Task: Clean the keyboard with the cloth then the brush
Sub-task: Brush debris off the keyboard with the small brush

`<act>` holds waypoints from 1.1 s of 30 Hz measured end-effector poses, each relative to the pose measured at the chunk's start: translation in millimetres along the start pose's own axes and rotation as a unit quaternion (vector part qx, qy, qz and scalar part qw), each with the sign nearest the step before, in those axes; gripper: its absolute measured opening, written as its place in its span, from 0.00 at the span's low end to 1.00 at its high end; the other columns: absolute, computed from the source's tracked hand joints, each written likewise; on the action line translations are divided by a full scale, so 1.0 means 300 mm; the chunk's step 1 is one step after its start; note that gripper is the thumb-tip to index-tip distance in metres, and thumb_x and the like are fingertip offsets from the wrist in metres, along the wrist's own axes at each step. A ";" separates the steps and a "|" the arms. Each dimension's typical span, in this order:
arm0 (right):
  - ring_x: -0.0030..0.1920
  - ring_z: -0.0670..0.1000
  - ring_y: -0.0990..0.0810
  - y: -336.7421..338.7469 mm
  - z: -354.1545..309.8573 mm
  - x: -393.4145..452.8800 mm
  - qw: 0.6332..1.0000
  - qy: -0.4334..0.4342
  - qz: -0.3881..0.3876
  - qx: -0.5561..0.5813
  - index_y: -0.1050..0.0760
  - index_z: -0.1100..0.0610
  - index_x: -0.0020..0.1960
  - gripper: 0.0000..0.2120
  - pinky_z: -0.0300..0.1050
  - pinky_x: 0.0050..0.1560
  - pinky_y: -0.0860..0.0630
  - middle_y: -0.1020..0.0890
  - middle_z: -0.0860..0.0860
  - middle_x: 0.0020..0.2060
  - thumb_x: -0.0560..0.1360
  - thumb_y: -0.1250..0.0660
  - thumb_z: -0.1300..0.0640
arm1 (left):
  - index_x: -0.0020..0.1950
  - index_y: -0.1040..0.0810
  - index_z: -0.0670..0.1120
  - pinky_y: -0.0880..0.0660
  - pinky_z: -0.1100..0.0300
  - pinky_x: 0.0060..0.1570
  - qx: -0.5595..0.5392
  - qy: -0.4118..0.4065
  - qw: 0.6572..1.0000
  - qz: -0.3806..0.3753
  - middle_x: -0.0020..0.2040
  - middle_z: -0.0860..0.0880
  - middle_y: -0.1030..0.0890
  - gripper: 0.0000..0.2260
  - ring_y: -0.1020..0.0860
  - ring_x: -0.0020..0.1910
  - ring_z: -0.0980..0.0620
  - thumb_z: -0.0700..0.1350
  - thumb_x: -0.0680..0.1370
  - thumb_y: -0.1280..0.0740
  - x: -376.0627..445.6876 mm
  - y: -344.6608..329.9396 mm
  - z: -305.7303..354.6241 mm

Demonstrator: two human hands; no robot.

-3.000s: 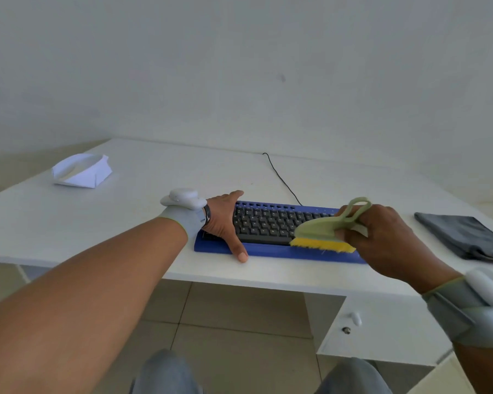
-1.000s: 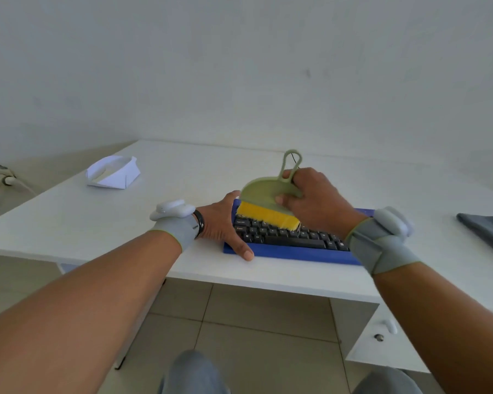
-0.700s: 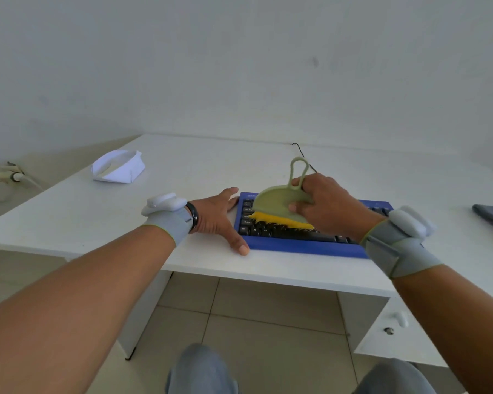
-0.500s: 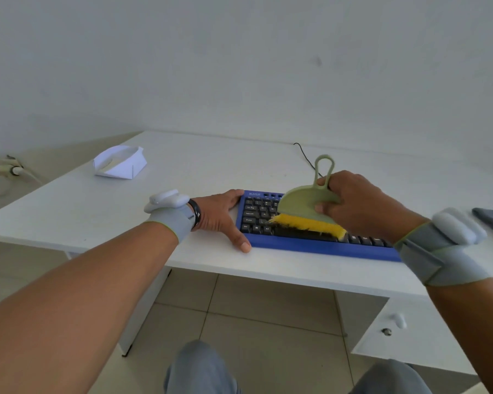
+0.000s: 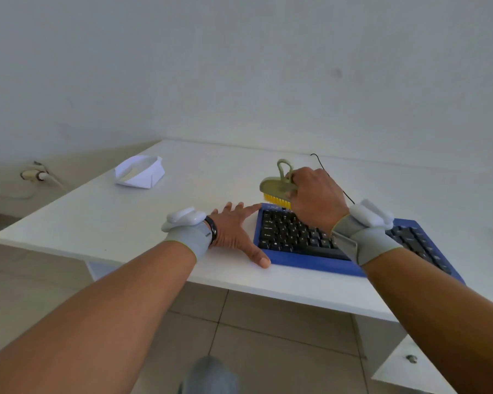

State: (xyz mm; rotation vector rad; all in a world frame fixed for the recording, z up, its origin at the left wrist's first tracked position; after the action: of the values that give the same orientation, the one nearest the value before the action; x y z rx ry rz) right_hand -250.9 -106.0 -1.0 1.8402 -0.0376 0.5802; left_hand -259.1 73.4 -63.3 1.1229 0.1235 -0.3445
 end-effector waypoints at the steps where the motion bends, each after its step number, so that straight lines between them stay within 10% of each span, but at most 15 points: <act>1: 0.41 0.60 0.24 -0.005 0.000 -0.002 1.000 0.000 -0.014 -0.004 0.23 0.57 0.55 0.09 0.48 0.40 0.27 0.24 0.56 0.44 0.76 0.38 0.59 | 0.79 0.59 0.62 0.65 0.41 0.75 0.002 0.002 1.000 0.000 0.81 0.50 0.60 0.61 0.66 0.78 0.48 0.67 0.59 0.22 -0.001 -0.001 0.000; 8: 0.48 0.58 0.23 0.025 0.012 -0.051 0.991 0.011 -0.125 0.038 0.25 0.56 0.61 0.15 0.51 0.50 0.23 0.25 0.56 0.53 0.76 0.33 0.54 | 0.80 0.59 0.58 0.64 0.44 0.76 0.012 0.018 1.000 -0.004 0.81 0.51 0.61 0.58 0.65 0.79 0.49 0.66 0.63 0.23 -0.019 0.001 0.017; 15: 0.41 0.51 0.22 0.121 0.032 -0.053 0.989 0.017 -0.095 0.108 0.24 0.55 0.59 0.13 0.41 0.35 0.28 0.22 0.54 0.50 0.75 0.31 0.55 | 0.80 0.59 0.58 0.63 0.43 0.76 0.012 0.014 1.000 0.003 0.81 0.50 0.61 0.60 0.64 0.79 0.48 0.66 0.62 0.22 -0.028 -0.001 0.022; 24: 0.52 0.59 0.23 0.050 0.002 -0.087 0.991 -0.005 -0.135 0.022 0.26 0.52 0.64 0.16 0.53 0.55 0.24 0.26 0.56 0.56 0.76 0.34 0.54 | 0.79 0.60 0.62 0.64 0.42 0.75 0.008 0.008 1.000 -0.004 0.81 0.51 0.61 0.60 0.65 0.79 0.48 0.68 0.60 0.23 -0.011 -0.016 0.003; 33: 0.38 0.52 0.23 0.150 0.015 -0.081 0.992 -0.002 -0.090 0.087 0.25 0.56 0.61 0.14 0.42 0.35 0.29 0.23 0.55 0.47 0.76 0.32 0.56 | 0.79 0.61 0.61 0.64 0.42 0.76 0.003 0.006 1.000 -0.003 0.81 0.50 0.61 0.62 0.65 0.78 0.48 0.68 0.59 0.22 -0.022 0.000 0.009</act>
State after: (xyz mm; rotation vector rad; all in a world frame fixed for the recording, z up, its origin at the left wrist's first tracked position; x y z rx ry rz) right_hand -284.5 -132.1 27.9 1.9895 0.1801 0.4652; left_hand -265.5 72.2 -60.4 1.1303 0.1368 -0.3426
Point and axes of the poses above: each hand's wrist, its own x-axis towards the middle knuckle, its own y-axis out of the back of the hand, z = x × y, the point moved 1 cm from there along x, towards the middle knuckle
